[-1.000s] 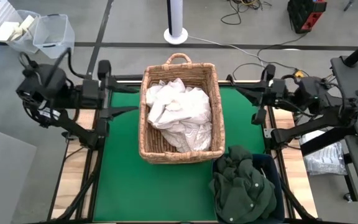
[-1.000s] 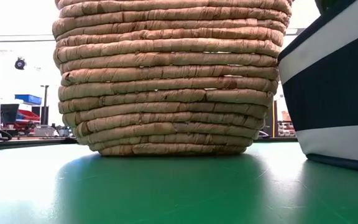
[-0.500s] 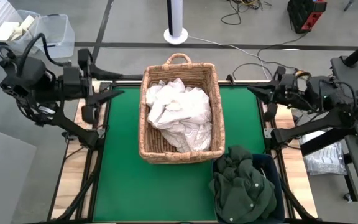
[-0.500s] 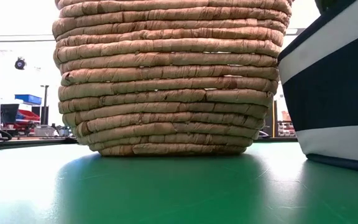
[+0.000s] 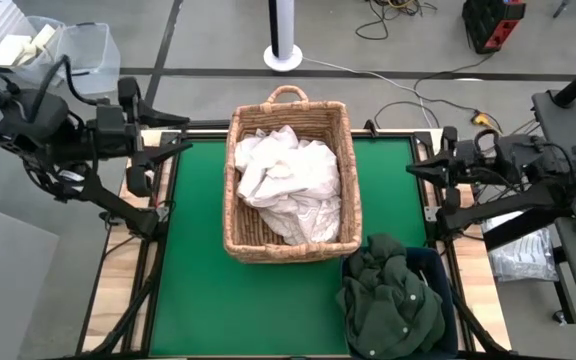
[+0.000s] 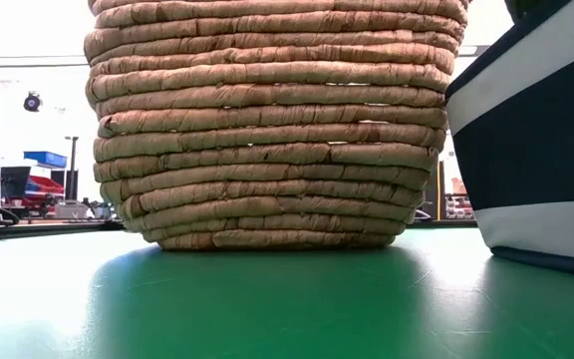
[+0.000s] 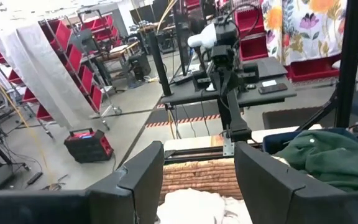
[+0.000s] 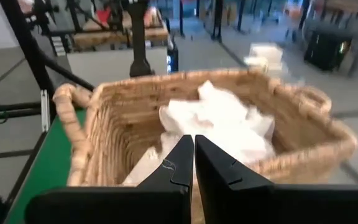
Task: Sort clothes
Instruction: Put the green polo shirt into the laundry organizer
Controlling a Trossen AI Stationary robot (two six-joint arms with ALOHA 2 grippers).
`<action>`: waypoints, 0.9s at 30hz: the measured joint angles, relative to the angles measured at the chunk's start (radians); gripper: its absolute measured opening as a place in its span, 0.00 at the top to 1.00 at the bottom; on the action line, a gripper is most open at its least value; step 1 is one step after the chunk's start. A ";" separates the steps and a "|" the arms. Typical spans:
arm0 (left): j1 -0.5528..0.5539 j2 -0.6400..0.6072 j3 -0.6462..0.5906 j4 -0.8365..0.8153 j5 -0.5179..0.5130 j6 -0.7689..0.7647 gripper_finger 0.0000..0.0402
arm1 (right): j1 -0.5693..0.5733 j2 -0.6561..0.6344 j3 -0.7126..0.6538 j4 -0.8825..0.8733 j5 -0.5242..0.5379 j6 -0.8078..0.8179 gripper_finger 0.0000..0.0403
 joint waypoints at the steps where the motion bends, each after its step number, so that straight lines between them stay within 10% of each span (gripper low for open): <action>1: 0.000 -0.004 0.000 0.000 0.002 -0.002 0.57 | 0.000 -0.027 -0.022 0.030 -0.001 -0.014 0.98; 13: 0.001 -0.011 -0.034 0.047 0.014 0.008 0.61 | 0.000 -0.182 -0.242 0.037 0.071 0.200 0.98; 27: 0.001 -0.045 -0.035 0.047 0.013 0.009 0.61 | 0.000 0.016 -0.304 -0.281 -0.201 0.504 0.98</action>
